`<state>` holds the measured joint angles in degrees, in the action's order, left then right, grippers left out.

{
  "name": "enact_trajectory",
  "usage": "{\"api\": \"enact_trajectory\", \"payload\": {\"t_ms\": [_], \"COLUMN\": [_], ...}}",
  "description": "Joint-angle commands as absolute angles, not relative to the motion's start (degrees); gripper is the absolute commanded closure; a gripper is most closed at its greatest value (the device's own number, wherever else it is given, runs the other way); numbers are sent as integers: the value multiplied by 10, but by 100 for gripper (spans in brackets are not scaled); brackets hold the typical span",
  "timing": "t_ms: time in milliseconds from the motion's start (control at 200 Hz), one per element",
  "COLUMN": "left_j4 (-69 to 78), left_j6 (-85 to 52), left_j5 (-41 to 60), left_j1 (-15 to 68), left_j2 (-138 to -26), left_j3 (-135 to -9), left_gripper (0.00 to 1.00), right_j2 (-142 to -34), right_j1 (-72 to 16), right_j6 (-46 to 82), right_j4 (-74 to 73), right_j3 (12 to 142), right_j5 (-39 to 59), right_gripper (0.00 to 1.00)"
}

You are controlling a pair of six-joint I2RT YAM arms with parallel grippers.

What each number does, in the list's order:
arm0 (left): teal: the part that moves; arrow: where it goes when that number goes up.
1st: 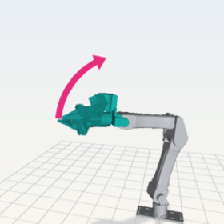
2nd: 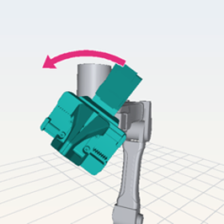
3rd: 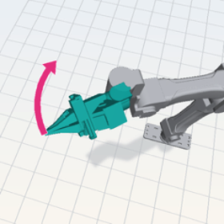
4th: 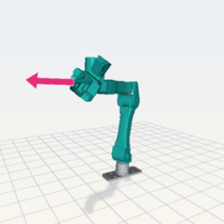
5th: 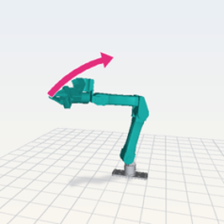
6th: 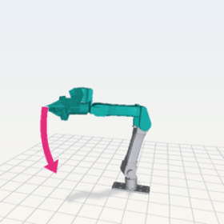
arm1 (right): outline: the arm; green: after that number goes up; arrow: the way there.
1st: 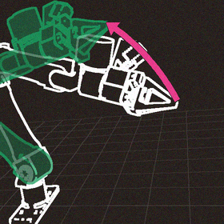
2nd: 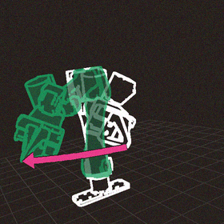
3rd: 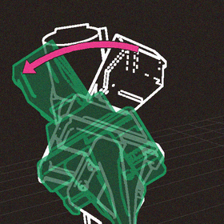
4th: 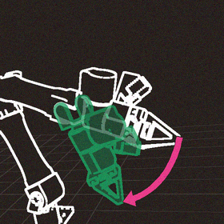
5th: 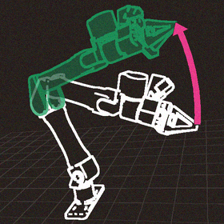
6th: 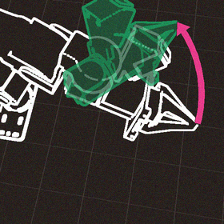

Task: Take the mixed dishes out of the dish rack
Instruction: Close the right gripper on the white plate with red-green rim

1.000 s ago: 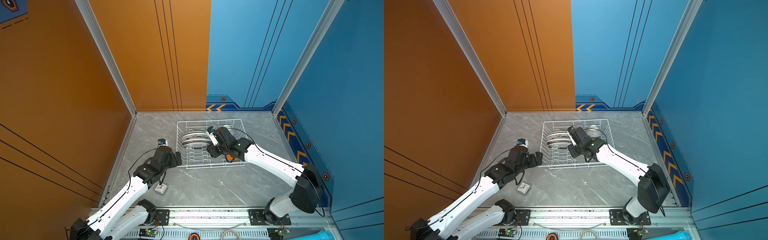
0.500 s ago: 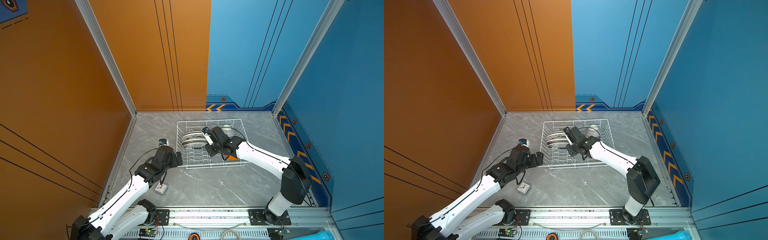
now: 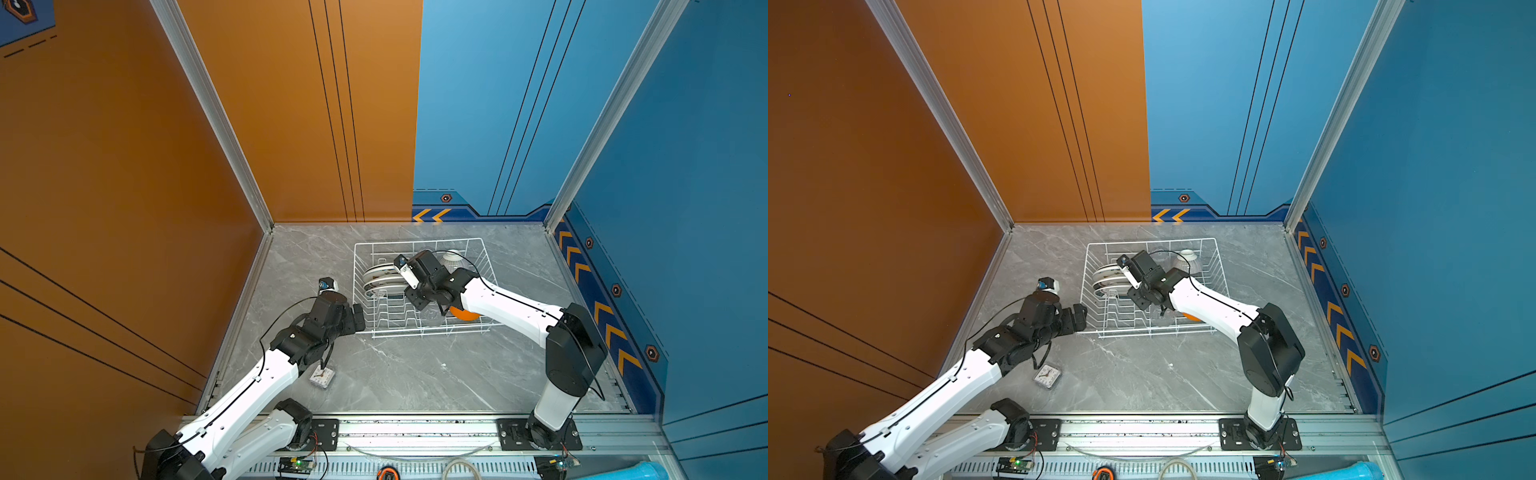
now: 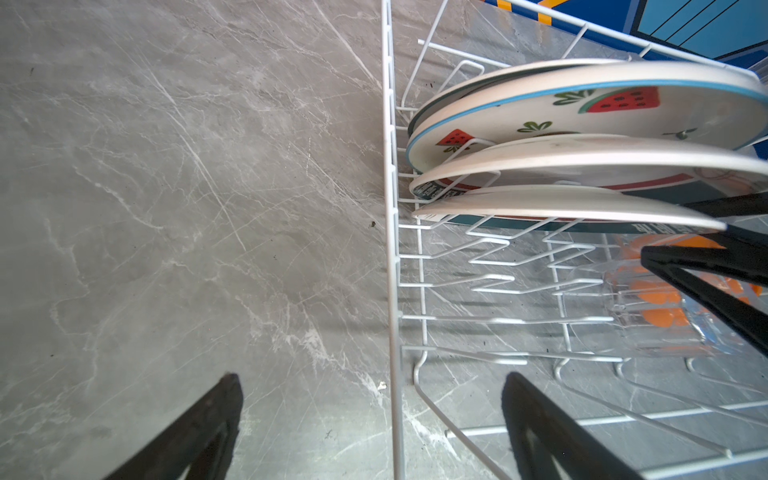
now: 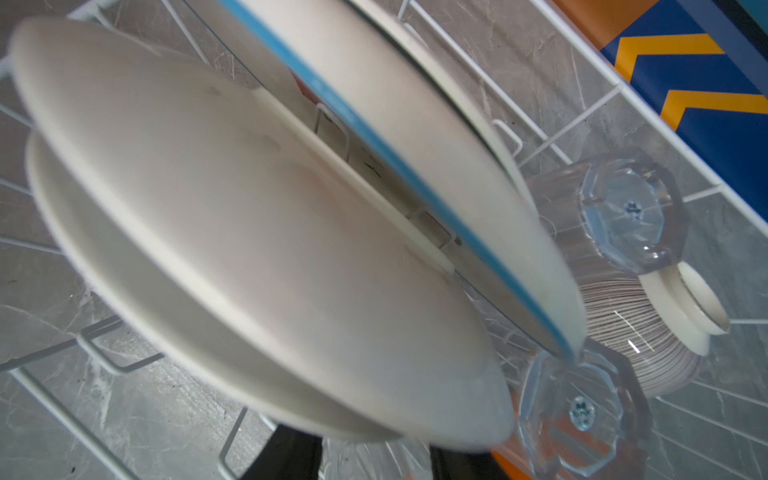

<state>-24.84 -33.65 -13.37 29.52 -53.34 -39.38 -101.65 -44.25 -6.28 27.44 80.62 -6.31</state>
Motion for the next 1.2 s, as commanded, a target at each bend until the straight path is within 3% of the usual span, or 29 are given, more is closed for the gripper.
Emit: {"api": "enact_trajectory", "payload": {"t_ms": [0,105,245,320,521,586,776,1196], "left_j4": [-243,-243,-240,-238,-232,-231,-226,-217], "left_j6": [-328,-328,-326,-326,-325,-325,-324,-327], "left_j5": [-147,-149,-151,-151,-147,-146,-146,-146], "left_j1": [300,300,300,300,298,298,299,299], "left_j2": [-536,-538,-546,-552,-569,-574,-582,-588], "left_j3": [-385,-385,-386,-386,-389,-392,-392,-395], "left_gripper": [2,2,2,2,2,2,2,2], "right_j2": [-1029,-1034,-1034,-1033,-1027,-1022,-990,-932], "right_j1": [-444,-446,-445,-446,-446,-446,-447,-446], "right_j6": [-99,-112,-121,-126,-136,-138,-131,-130], "right_j4": [265,258,246,241,223,218,170,134], "right_j3": [827,827,827,827,815,809,779,754], "right_j5": [-70,-73,-68,-62,-49,-47,-52,-78], "right_gripper": [58,59,69,70,83,92,100,100]}}
